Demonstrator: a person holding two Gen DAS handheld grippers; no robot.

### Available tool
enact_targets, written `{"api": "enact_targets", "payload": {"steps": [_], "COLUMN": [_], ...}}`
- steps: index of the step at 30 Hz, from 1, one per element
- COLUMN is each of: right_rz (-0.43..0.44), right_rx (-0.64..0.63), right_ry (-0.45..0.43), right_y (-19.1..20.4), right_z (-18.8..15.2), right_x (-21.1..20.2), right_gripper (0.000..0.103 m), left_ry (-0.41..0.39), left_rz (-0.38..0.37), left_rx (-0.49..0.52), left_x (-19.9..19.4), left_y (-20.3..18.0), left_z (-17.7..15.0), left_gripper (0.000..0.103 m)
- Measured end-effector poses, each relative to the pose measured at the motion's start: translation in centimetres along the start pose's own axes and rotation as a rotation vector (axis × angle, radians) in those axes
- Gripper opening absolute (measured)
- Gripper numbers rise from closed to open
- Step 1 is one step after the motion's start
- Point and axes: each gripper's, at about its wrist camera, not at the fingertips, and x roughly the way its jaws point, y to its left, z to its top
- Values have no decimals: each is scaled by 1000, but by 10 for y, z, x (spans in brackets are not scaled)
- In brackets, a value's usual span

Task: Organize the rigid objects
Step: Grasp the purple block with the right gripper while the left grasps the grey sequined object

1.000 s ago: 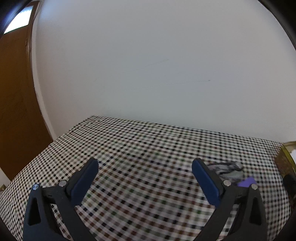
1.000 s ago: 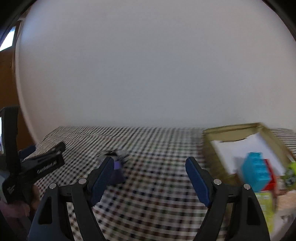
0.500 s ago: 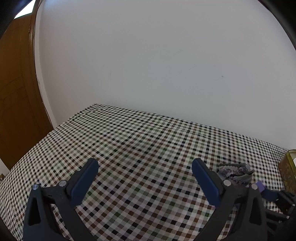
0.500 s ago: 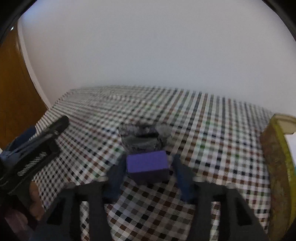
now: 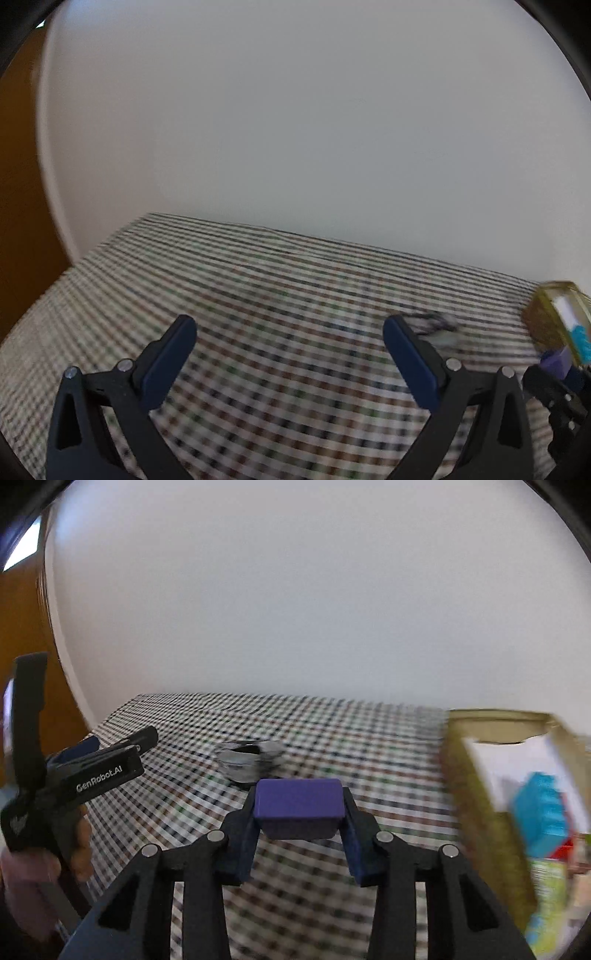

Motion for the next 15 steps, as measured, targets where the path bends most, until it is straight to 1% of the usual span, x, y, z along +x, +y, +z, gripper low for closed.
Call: {"api": "enact_targets", "payload": {"steps": [2, 3, 5, 7, 8, 9, 11, 12, 15], "right_rz": [-11, -19, -34, -43, -39, -40, -50, -51, -38], "right_rx": [1, 5, 12, 32, 39, 43, 40, 41, 54], "right_ry": [-19, -31, -47, -61, -62, -64, -70, -76, -75], "right_y": [-10, -14, -21, -30, -32, -31, -32, -34, -37], "right_z": [-3, -5, -4, -1, 0, -3, -2, 0, 0], "right_x": [-9, -16, -22, -24, -23, -32, -31, -32, -33], "right_gripper": [42, 42, 42, 42, 42, 42, 43, 43, 42], "left_ry": [17, 16, 26, 46, 62, 76, 118, 137, 198], "left_rz": [-47, -23, -51, -58, -49, -42, -29, 17, 10], "left_rx": [26, 14, 43, 69, 82, 90, 89, 46, 28], "left_x": [0, 2, 5, 14, 20, 23, 36, 42, 62], "left_y": [-12, -16, -32, -45, -52, -60, -73, -76, -86], "left_z": [-2, -2, -3, -1, -1, 0, 3, 4, 8], "left_gripper": [102, 102, 102, 102, 102, 102, 102, 101, 97]}}
